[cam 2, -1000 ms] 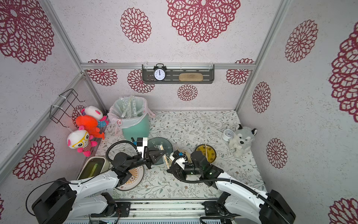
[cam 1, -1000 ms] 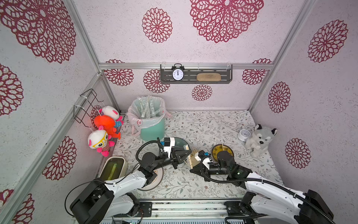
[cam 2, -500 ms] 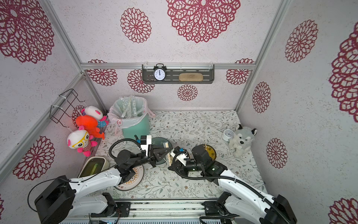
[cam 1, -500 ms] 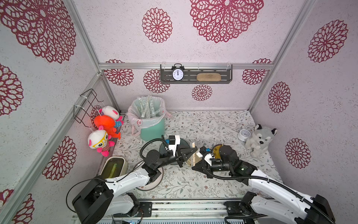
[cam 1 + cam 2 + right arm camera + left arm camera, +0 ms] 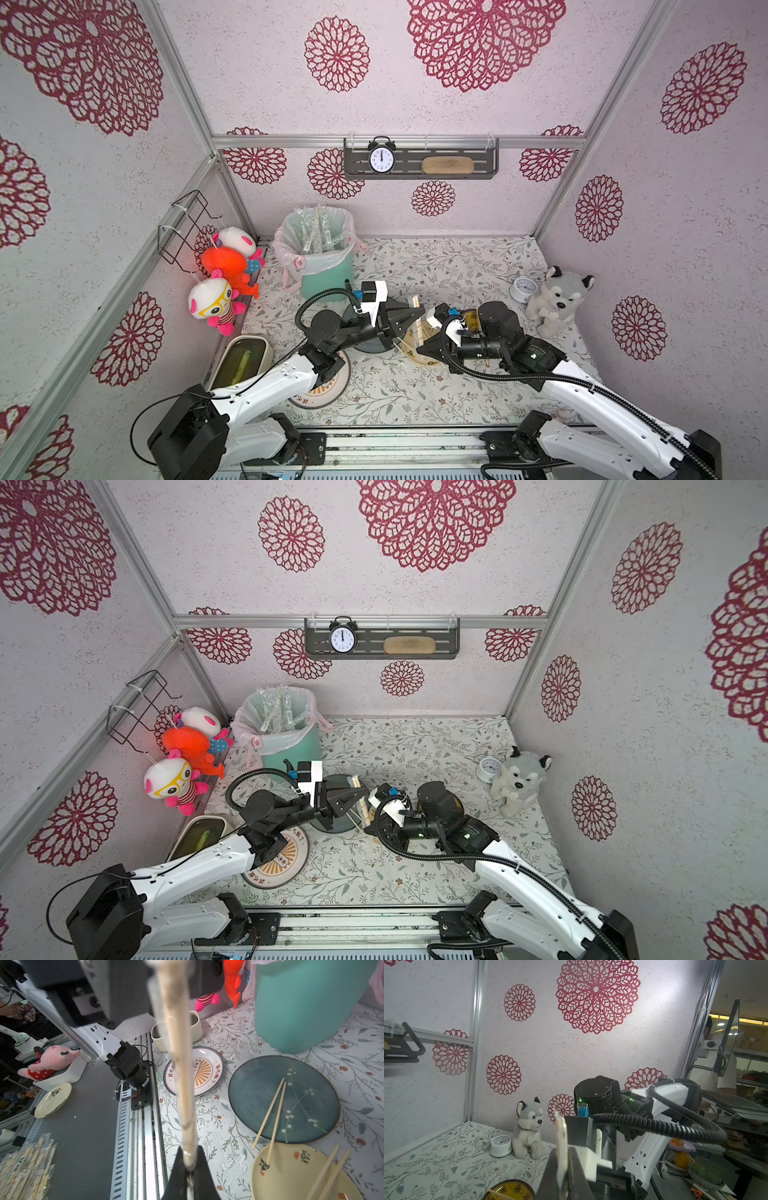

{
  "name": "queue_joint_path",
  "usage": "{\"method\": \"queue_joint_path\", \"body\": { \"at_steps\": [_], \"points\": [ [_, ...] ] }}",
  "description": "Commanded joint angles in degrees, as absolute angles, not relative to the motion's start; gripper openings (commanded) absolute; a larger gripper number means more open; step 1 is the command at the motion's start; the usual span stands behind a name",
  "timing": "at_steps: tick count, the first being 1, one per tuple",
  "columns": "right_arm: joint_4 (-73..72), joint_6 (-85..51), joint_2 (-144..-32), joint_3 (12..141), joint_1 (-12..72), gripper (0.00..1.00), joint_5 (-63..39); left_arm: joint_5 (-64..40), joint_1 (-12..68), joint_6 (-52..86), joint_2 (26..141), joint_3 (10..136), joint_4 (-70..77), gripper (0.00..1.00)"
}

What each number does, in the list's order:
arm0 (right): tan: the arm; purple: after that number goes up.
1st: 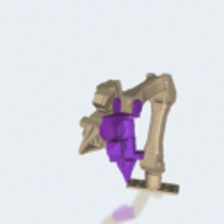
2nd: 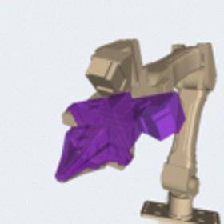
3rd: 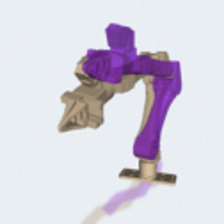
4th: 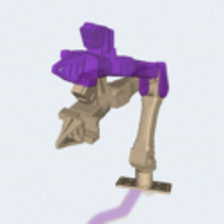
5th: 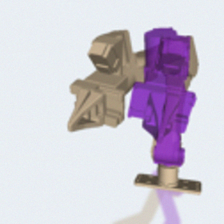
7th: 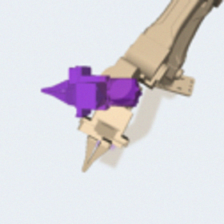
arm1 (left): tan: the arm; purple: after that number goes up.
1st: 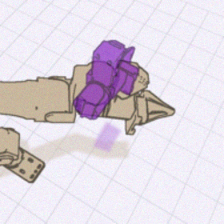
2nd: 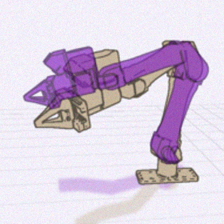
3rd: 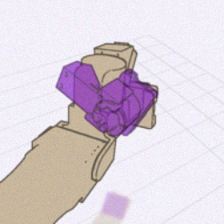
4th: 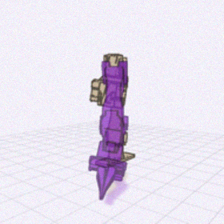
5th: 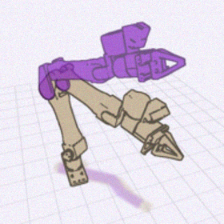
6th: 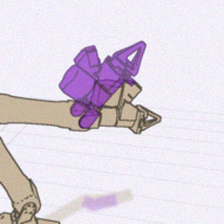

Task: Remove the packaging of disposable chopsticks
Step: Remove the packet bag from the disposable chopsticks.

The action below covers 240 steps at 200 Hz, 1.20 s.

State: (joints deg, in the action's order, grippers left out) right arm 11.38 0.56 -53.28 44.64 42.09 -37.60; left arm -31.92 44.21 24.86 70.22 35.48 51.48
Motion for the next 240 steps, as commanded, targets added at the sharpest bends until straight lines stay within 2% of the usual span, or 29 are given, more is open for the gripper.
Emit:
{"method": "queue_joint_path", "body": {
  "at_steps": [1, 36, 65, 79, 99, 129, 155, 180, 190, 212, 225, 240],
  "points": [
    [-18.66, 0.13, -47.76, 58.28, 40.87, 0.00, -43.28, -41.58, 43.22, 17.66, 75.48, 28.04, 19.60, 0.00],
    [-23.57, -2.62, -49.28, 58.06, 40.78, 0.00, -45.78, -46.71, 44.90, 17.97, 78.45, 29.29, 24.87, 0.03],
    [-26.14, -3.22, -48.30, 57.33, 40.69, 0.00, -45.22, -46.80, 45.87, 17.84, 82.17, 29.79, 24.75, 0.00],
    [-23.53, -2.45, -48.22, 59.26, 40.66, 0.00, -45.50, -45.55, 45.63, 17.89, 82.74, 27.75, 24.93, 0.06],
    [-22.08, -1.88, -48.13, 60.84, 40.61, 0.00, -44.66, -43.28, 44.30, 19.21, 82.27, 24.41, 28.60, 0.07],
    [-21.37, -1.93, -49.33, 62.50, 40.60, 0.00, -45.00, -44.06, 44.48, 19.08, 84.88, 26.44, 26.43, 0.10],
    [-22.03, -1.98, -48.87, 62.01, 40.61, 0.00, -44.14, -44.26, 44.82, 19.84, 84.59, 24.62, 29.12, 0.20],
    [-21.09, -2.06, -49.29, 62.60, 40.60, 0.00, -45.07, -44.02, 44.39, 19.79, 84.51, 25.25, 28.62, 0.11],
    [-21.48, -2.25, -49.14, 61.83, 40.59, 0.00, -44.66, -44.73, 44.38, 19.16, 83.59, 25.46, 28.05, 0.11],
    [-21.80, -2.24, -48.15, 58.86, 40.61, 0.00, -43.85, -44.36, 43.95, 18.65, 78.71, 25.64, 26.77, 0.20],
    [-22.49, -2.48, -47.38, 56.22, 40.56, 0.00, -42.64, -44.21, 43.37, 18.35, 74.44, 26.50, 25.75, 0.30],
    [-24.80, -3.65, -46.38, 51.98, 40.61, 0.00, -41.50, -43.96, 42.58, 15.92, 68.82, 28.74, 22.24, 0.34]
  ]
}}
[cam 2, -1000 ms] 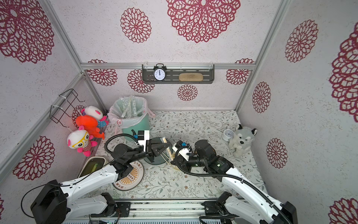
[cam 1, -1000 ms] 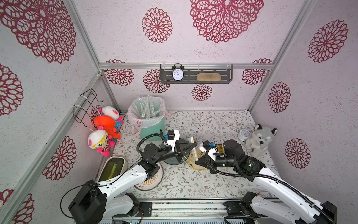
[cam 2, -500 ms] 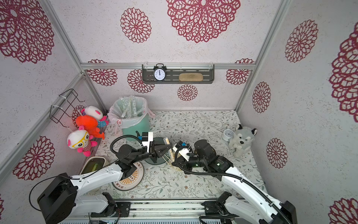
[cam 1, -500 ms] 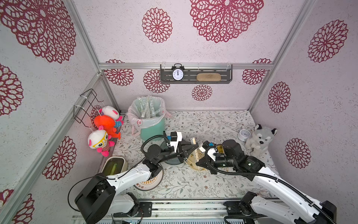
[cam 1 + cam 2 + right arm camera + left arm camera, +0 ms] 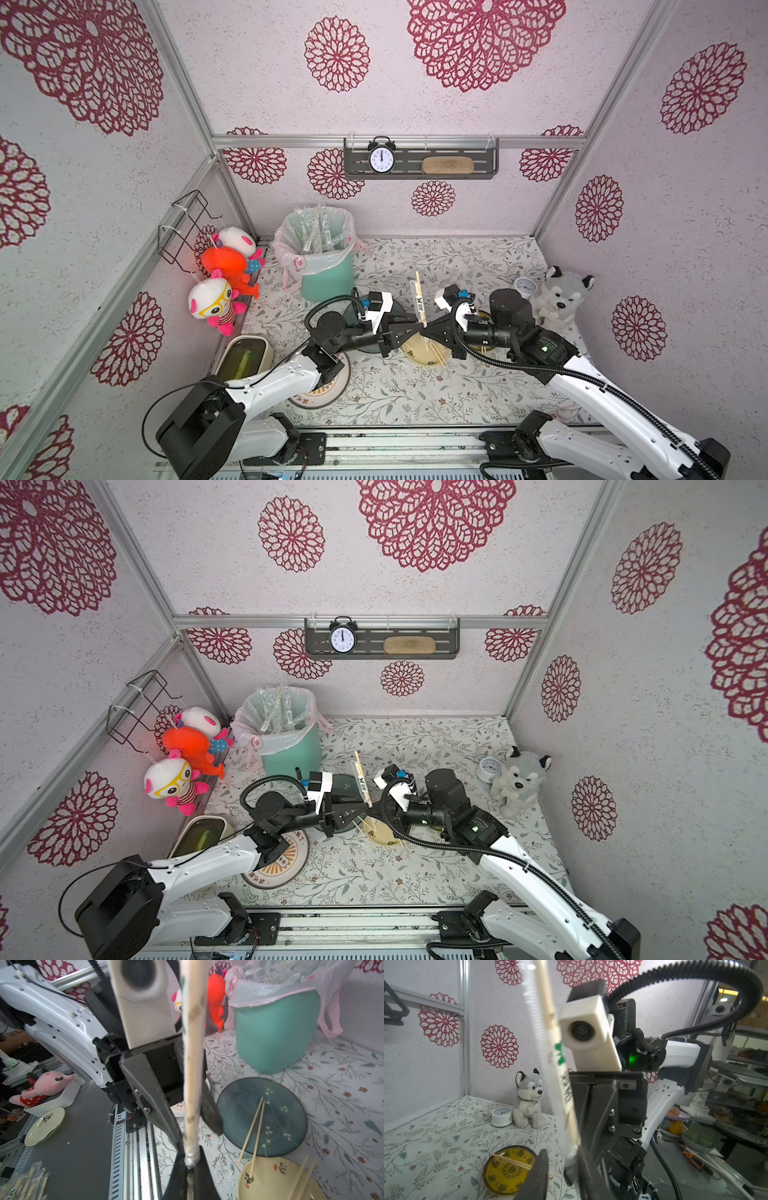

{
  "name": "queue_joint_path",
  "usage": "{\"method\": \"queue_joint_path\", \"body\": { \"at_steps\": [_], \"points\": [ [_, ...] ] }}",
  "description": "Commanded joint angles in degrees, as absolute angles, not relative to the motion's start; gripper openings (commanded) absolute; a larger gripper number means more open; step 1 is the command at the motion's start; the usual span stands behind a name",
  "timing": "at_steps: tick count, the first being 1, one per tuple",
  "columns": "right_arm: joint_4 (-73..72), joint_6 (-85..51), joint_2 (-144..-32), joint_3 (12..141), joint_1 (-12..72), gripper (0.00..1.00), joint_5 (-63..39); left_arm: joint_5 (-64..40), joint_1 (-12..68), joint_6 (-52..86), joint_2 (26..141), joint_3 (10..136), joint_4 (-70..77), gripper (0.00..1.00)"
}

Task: Remove the packaging of disposable chopsticks
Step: Remove the packet bag from the disposable chopsticks.

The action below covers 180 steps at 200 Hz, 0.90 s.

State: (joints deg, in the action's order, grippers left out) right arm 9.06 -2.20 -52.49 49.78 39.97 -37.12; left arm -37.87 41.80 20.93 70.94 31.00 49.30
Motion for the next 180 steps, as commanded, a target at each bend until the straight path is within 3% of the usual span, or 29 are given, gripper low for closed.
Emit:
{"method": "queue_joint_path", "body": {
  "at_steps": [1, 12, 88, 139, 180],
  "points": [
    [-25.01, -3.76, -46.31, 51.61, 40.61, 0.00, -41.41, -43.95, 42.51, 15.74, 68.42, 28.92, 21.89, 0.34],
    [-27.35, -4.60, -45.33, 47.85, 40.61, 0.00, -39.94, -43.60, 41.84, 14.65, 65.25, 31.24, 19.58, 0.41],
    [-32.75, -8.42, -45.36, 35.44, 40.61, 0.00, -37.71, -43.61, 40.30, 12.48, 54.42, 40.73, 17.59, 0.62],
    [-36.90, -11.22, -49.22, 32.40, 40.78, 0.00, -39.66, -39.94, 42.33, 7.51, 60.77, 51.63, 9.98, 0.66],
    [-37.52, -11.60, -49.99, 31.49, 41.35, 0.00, -40.68, -36.39, 42.45, 7.62, 66.01, 55.38, 13.68, 0.64]
  ]
}}
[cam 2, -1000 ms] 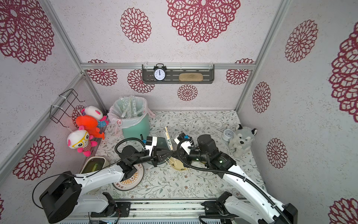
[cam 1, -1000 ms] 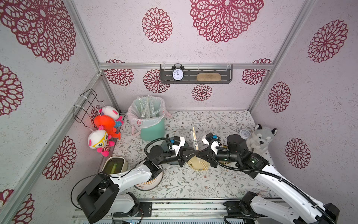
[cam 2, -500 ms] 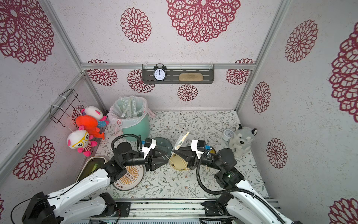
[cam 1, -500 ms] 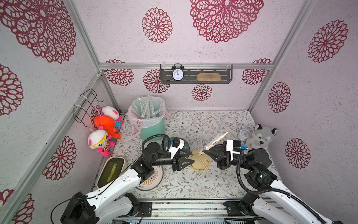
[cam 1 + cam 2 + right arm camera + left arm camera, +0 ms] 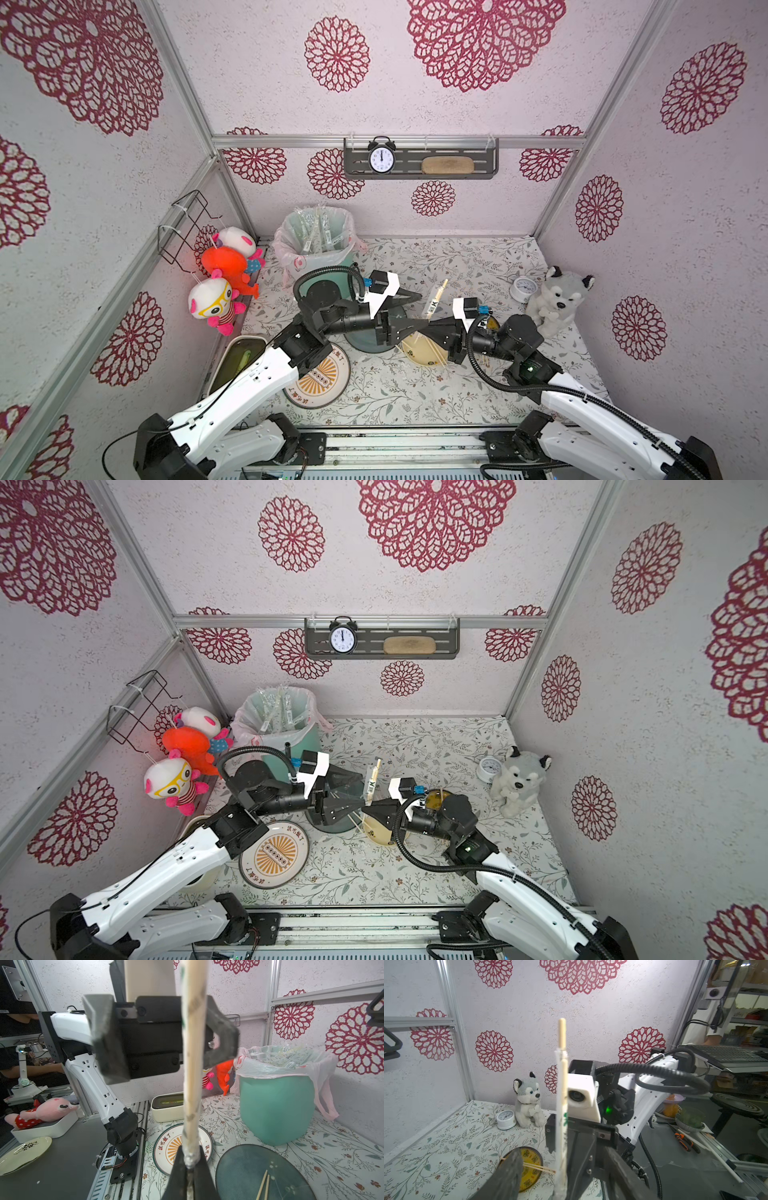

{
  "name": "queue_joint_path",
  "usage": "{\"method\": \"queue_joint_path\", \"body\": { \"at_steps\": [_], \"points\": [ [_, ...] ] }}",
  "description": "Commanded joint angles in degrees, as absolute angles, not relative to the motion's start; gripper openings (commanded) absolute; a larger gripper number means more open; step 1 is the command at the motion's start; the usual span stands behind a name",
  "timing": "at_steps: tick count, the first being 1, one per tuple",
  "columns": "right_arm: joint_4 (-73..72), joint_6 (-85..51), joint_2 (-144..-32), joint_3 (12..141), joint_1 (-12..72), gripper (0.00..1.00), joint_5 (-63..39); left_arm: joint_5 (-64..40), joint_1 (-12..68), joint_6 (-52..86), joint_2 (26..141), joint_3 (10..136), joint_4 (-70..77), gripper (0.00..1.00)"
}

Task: Remove the packaging of disposable chopsticks
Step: Remove the packet bag from the disposable chopsticks.

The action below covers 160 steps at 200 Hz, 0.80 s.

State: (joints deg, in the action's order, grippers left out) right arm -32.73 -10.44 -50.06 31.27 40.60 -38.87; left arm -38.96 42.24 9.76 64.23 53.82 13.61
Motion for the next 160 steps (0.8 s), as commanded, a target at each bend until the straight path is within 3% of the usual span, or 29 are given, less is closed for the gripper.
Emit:
{"method": "queue_joint_path", "body": {
  "at_steps": [1, 63, 87, 116, 160],
  "points": [
    [-37.52, -11.56, -50.04, 31.48, 41.37, 0.00, -40.69, -36.48, 42.45, 7.59, 66.05, 55.42, 13.70, 0.64],
    [-37.78, -10.87, -53.84, 31.46, 41.84, 0.00, -41.07, -41.25, 42.54, 8.88, 71.48, 61.99, 14.66, 0.66],
    [-38.14, -11.03, -54.09, 31.21, 41.92, 0.00, -41.34, -42.19, 42.54, 9.49, 72.41, 61.79, 16.31, 0.55],
    [-38.58, -10.81, -53.72, 30.77, 41.92, 0.00, -40.80, -42.87, 42.54, 10.01, 73.48, 60.57, 16.50, 0.11],
    [-40.35, -10.24, -50.72, 30.46, 41.76, 0.00, -37.44, -42.62, 43.23, 12.88, 73.76, 50.81, 20.91, 0.11]
  ]
}}
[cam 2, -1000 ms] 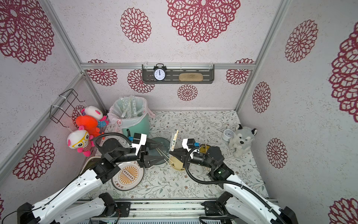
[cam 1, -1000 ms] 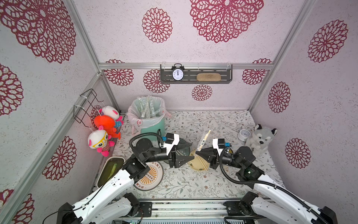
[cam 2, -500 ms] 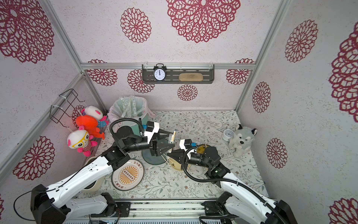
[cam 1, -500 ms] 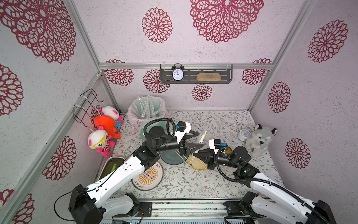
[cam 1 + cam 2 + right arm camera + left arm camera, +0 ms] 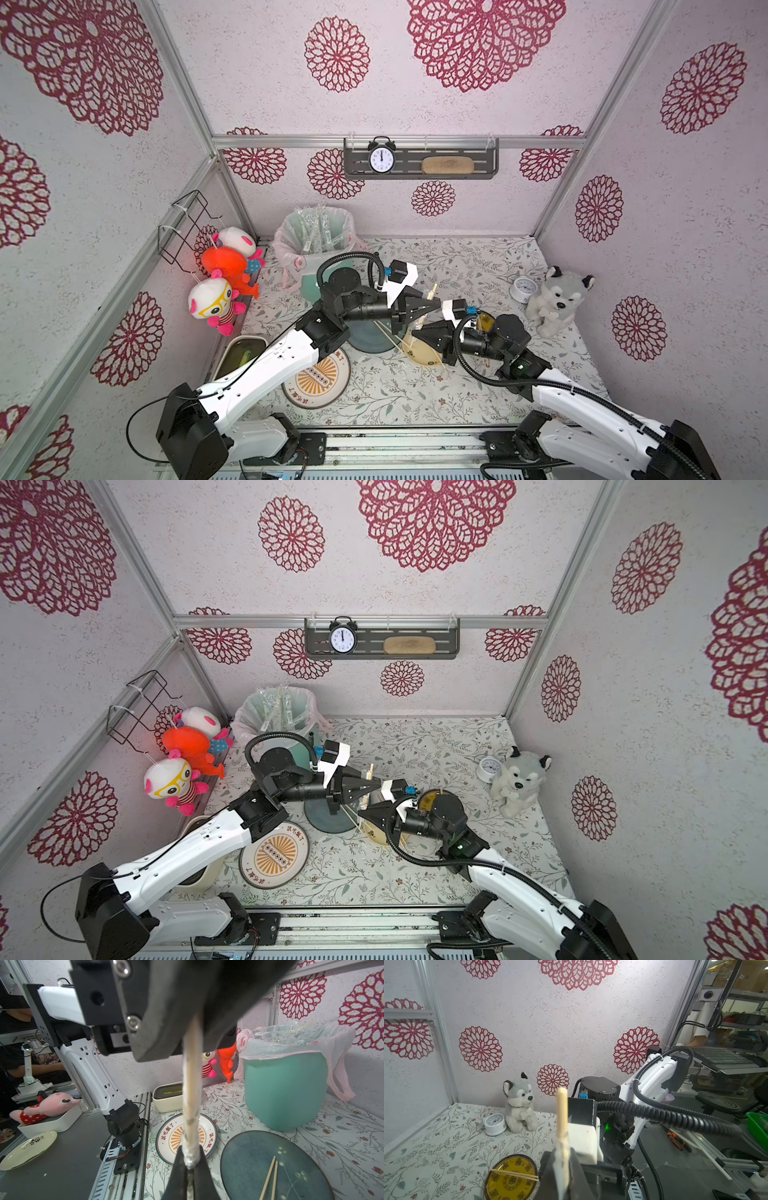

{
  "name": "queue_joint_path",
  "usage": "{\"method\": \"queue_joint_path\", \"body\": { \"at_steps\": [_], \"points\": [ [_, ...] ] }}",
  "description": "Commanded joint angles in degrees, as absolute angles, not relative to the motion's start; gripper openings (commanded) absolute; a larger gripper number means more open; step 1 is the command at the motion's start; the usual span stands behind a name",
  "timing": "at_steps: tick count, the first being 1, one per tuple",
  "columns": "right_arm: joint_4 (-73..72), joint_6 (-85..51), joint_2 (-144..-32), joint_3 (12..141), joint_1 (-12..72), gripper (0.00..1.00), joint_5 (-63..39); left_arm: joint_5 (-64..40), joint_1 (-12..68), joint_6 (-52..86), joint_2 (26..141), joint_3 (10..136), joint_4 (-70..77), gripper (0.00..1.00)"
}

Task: Remove the packaging of disposable chopsticks
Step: Remove the packet bag from the disposable chopsticks.

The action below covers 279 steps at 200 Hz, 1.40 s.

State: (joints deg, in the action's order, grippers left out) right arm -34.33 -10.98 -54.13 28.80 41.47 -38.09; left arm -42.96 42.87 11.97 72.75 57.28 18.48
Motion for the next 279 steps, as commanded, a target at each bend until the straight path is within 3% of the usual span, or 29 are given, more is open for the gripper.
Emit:
{"method": "queue_joint_path", "body": {
  "at_steps": [1, 10, 40, 55, 62, 76, 114, 150, 172, 187, 191, 201, 279],
  "points": [
    [-40.30, -10.17, -50.63, 30.52, 41.75, 0.00, -37.40, -42.49, 43.23, 12.94, 73.71, 50.45, 21.05, 0.11],
    [-39.93, -10.12, -50.01, 31.12, 41.53, 0.00, -37.22, -41.33, 43.33, 13.33, 73.69, 47.29, 22.32, 0.17],
    [-38.60, -9.61, -48.56, 32.60, 41.29, 0.00, -37.10, -42.36, 43.50, 17.62, 74.67, 36.88, 32.67, 0.16],
    [-37.08, -9.12, -48.98, 33.39, 41.31, 0.00, -37.13, -43.13, 43.68, 19.46, 74.83, 34.05, 36.54, 0.03],
    [-37.30, -9.29, -49.29, 33.23, 41.31, 0.00, -37.26, -42.25, 43.68, 19.22, 74.44, 33.73, 36.11, 0.02],
    [-38.44, -10.01, -49.83, 32.13, 41.31, 0.00, -37.47, -40.53, 43.35, 17.18, 72.48, 34.28, 32.60, 0.09],
    [-41.05, -12.27, -51.50, 27.62, 42.38, 0.00, -37.34, -41.07, 43.03, 13.01, 67.26, 41.25, 23.73, 0.46],
    [-42.25, -12.80, -53.85, 25.49, 43.75, 0.00, -36.64, -38.68, 42.04, 12.60, 66.18, 47.40, 22.21, 0.51],
    [-42.67, -12.84, -54.13, 25.16, 43.86, 0.00, -37.05, -41.20, 41.84, 12.85, 69.09, 52.10, 17.87, 0.49],
    [-42.24, -12.44, -53.75, 24.98, 43.95, 0.00, -37.09, -43.39, 41.84, 13.93, 71.09, 52.73, 18.58, 0.37],
    [-42.04, -12.35, -53.78, 24.96, 43.95, 0.00, -37.05, -43.35, 41.84, 14.01, 71.45, 52.61, 19.12, 0.29],
    [-41.80, -11.77, -53.63, 24.79, 43.95, 0.00, -36.78, -43.57, 41.75, 14.38, 72.13, 52.11, 20.81, 0.00],
    [-42.52, -11.34, -50.37, 24.17, 43.41, 0.00, -33.79, -44.97, 42.09, 16.05, 72.55, 43.77, 25.15, 0.00]
  ]
}}
